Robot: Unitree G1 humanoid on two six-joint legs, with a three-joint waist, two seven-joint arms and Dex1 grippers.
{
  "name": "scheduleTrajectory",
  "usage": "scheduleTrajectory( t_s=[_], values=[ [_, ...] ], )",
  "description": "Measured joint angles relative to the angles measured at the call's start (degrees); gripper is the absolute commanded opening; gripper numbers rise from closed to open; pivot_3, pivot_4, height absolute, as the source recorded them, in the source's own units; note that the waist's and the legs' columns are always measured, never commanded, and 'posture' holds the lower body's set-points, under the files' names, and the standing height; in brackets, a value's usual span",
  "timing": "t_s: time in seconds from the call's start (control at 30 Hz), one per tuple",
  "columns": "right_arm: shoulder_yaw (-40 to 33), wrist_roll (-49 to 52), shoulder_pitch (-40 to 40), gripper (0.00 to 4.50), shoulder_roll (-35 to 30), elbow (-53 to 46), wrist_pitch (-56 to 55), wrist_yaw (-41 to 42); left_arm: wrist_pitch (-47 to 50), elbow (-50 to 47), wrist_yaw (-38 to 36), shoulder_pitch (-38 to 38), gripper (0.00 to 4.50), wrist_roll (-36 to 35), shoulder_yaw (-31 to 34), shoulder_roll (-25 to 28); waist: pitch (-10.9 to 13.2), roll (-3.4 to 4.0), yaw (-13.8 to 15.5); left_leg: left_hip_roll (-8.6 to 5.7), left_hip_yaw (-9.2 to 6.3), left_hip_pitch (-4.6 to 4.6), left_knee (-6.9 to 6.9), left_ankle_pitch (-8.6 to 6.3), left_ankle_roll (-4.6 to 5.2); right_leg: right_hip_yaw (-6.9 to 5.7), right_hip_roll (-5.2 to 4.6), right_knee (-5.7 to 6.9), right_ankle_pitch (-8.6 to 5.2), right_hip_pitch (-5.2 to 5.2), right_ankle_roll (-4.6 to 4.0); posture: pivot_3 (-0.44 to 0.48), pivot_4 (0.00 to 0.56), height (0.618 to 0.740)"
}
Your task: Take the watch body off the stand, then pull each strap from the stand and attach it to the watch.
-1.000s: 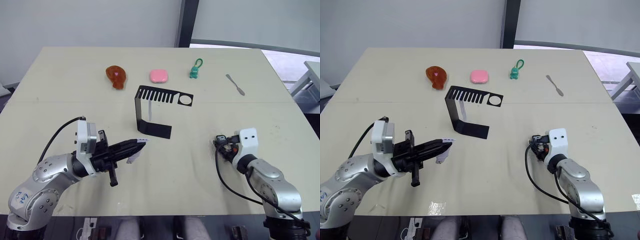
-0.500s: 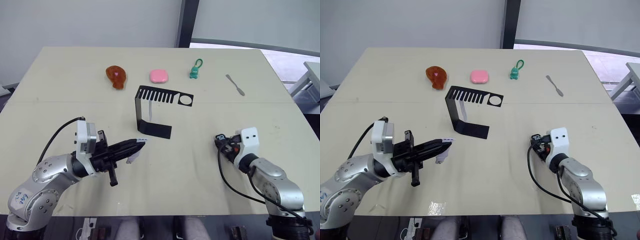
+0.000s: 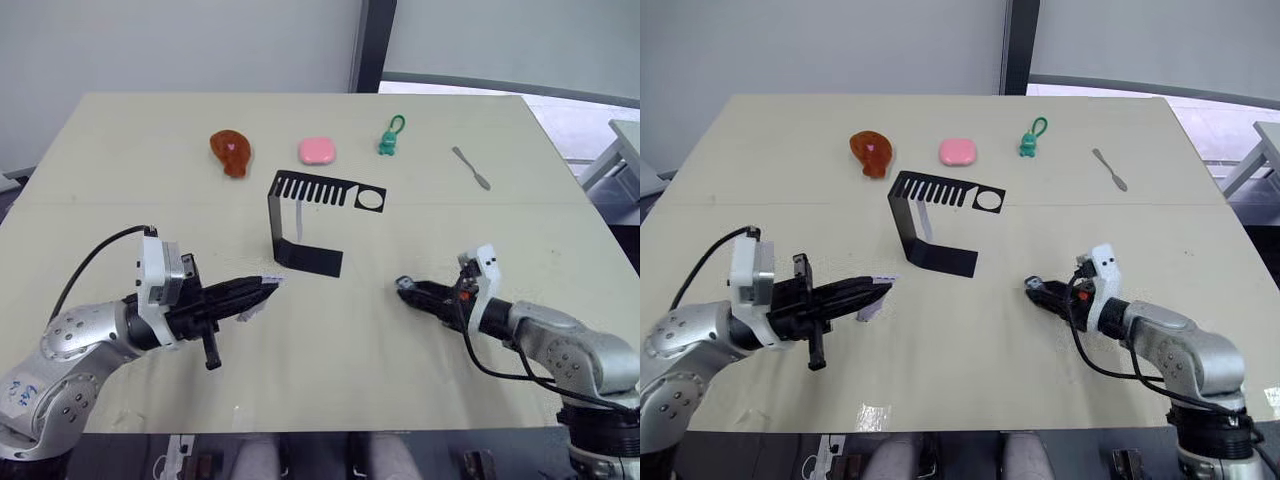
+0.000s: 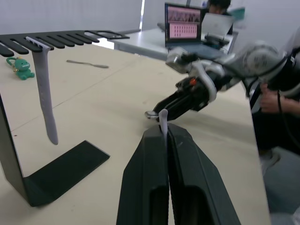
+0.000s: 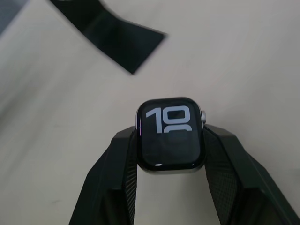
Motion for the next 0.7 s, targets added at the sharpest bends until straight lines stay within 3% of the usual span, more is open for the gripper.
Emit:
scheduleTrajectory(
  t_s=[0.27,0.7],
  values=[
    [1.1,16.4,-9.3,1.51,4.8,5.0,16.2,-0.1,-4.1,3.6,-6.4,4.2,0.0,5.0,4.8,3.9,0.0,0.01,0.1,-0.02,-0.04,-0.87,0.03,0.12,-0.09,-0.03,-0.08,0.09,0.02,-0.86,-0.08,0.0,0.15,0.74],
    [1.2,23.3,-14.9,1.51,14.2,14.8,25.2,-6.3,-7.2,2.5,-9.7,4.2,0.0,7.5,7.2,4.8,0.0,0.01,0.1,-0.04,0.03,-0.87,0.08,0.15,-0.09,-0.06,-0.07,0.16,0.04,-0.86,-0.03,0.0,0.15,0.74]
  ],
)
